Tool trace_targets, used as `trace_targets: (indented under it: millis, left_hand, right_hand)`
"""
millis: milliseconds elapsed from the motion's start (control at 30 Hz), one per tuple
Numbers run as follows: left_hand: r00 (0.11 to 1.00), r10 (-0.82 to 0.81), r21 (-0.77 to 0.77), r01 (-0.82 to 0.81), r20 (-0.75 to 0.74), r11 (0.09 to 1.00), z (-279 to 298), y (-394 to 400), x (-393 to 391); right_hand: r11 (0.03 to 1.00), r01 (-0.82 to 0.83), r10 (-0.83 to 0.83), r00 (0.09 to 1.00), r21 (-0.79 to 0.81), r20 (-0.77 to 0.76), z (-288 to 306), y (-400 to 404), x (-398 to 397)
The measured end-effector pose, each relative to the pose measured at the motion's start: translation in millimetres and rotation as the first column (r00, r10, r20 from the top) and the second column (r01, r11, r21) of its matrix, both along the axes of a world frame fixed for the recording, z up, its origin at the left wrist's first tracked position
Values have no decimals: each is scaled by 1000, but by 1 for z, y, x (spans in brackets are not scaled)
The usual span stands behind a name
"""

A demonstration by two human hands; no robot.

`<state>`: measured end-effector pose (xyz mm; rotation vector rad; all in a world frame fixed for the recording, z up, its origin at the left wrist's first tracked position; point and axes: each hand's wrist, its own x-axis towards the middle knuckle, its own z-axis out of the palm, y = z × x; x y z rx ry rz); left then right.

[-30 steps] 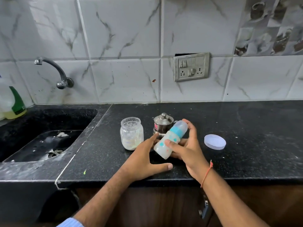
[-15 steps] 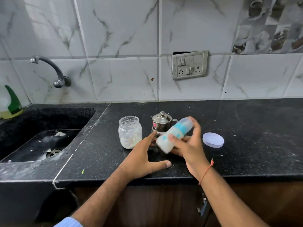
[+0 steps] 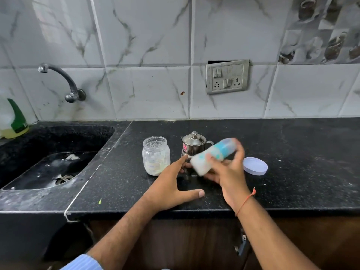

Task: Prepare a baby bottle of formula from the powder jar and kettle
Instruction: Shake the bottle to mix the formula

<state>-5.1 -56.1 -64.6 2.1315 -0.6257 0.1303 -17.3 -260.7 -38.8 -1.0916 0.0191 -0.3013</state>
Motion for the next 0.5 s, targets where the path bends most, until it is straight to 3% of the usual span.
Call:
trace_targets:
  millis: [67, 167, 200, 300, 333, 400, 433, 500]
  left_hand:
    - [1000, 1, 2, -1, -15, 1000, 0, 0, -1]
    - [1000, 3, 4, -3, 1, 1000, 0, 0, -1]
    - [1000, 4, 4, -4, 5, 1000, 0, 0, 0]
    - [1000, -2, 7, 2, -11, 1000, 0, 0, 0]
    - [1000, -1, 7, 1, -9, 1000, -1, 0, 1]
    - [1000, -5, 3, 5, -8, 1000, -2, 0, 0]
    - [1000, -3, 2, 3, -5, 1000, -1, 0, 0]
    - [1000, -3, 10, 3, -11, 1000, 0, 0, 1]
  right_hand:
    - [975, 99, -101, 995, 200, 0, 0, -7, 3]
    - [994, -90, 90, 996, -67, -6, 2, 0, -2]
    - [994, -79, 79, 997, -76, -7, 2, 2, -1]
    - [968, 123, -127, 992, 218, 3, 0, -6, 3]
    - [980, 80, -81, 997, 185, -3, 1, -6, 4]
    - [992, -107, 106, 994, -61, -15, 1, 0, -1]
    - [988, -117, 116, 993, -96, -18, 1, 2, -2]
    - [996, 40, -40, 999, 84, -3, 1, -2, 0]
